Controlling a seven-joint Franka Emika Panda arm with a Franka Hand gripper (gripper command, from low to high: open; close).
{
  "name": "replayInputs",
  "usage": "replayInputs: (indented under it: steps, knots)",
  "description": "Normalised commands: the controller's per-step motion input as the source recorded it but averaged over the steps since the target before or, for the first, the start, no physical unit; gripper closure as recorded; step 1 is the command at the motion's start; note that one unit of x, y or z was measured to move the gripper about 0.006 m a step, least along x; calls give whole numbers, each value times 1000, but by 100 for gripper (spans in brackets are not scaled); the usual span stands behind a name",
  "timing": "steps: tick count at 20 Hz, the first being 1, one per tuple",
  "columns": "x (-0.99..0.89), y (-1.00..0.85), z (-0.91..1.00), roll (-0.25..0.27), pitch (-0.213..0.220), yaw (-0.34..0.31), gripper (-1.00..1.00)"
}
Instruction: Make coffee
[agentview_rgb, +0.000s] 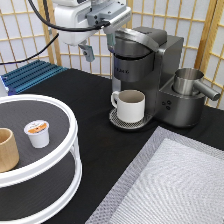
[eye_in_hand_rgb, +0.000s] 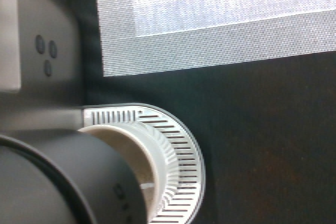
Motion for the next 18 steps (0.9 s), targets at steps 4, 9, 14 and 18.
replayInputs:
  steps: [4,9,14,18]
  knots:
    - [280,439,182,0,44,0,-100]
    - [275,525,339,0,110,0,-100]
    - [420,625,786,-34,185,0,-100]
    - [486,669,625,-70,168,0,-100]
